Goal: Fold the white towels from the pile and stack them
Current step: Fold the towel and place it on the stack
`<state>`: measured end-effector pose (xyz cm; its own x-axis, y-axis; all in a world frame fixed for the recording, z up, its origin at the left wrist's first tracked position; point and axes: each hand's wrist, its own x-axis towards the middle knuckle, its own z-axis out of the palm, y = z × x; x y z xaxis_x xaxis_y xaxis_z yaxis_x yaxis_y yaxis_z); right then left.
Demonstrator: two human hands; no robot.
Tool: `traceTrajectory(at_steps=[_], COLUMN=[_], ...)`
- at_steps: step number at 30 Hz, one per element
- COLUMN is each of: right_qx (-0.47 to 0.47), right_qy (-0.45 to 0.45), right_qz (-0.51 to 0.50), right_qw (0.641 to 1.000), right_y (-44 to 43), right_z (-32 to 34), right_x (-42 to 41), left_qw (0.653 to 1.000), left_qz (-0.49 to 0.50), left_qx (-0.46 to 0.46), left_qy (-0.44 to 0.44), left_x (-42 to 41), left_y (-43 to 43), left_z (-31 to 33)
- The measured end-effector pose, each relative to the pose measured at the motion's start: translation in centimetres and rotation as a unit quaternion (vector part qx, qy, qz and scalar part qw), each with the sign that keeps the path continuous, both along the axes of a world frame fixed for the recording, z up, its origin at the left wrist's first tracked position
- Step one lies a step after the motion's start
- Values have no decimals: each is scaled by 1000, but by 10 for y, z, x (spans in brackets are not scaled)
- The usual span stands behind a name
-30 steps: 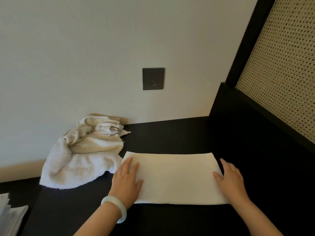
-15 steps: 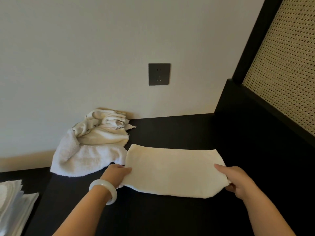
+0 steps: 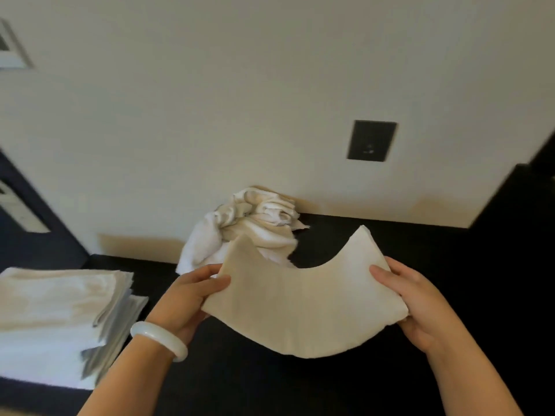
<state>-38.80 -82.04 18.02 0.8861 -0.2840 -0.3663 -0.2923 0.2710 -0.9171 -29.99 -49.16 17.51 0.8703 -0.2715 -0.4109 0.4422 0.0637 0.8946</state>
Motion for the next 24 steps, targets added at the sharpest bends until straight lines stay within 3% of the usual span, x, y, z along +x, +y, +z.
traceTrajectory(at_steps=[12,19,24], right_qx=[75,15,-59], right_qy=[-33,-15,22], right_qz=[175,213,197], right_qw=[981,977,978], right_y=[214,384,483], right_z=[15,-19,-63], right_x=[92,158,200], left_qw=[990,983,981], left_qz=[138,182,175], left_qx=[-14,10,77], left_qy=[24,33,36], left_x=[16,51,96], left_y=[221,393,497], left_z=[-15,-40,-75])
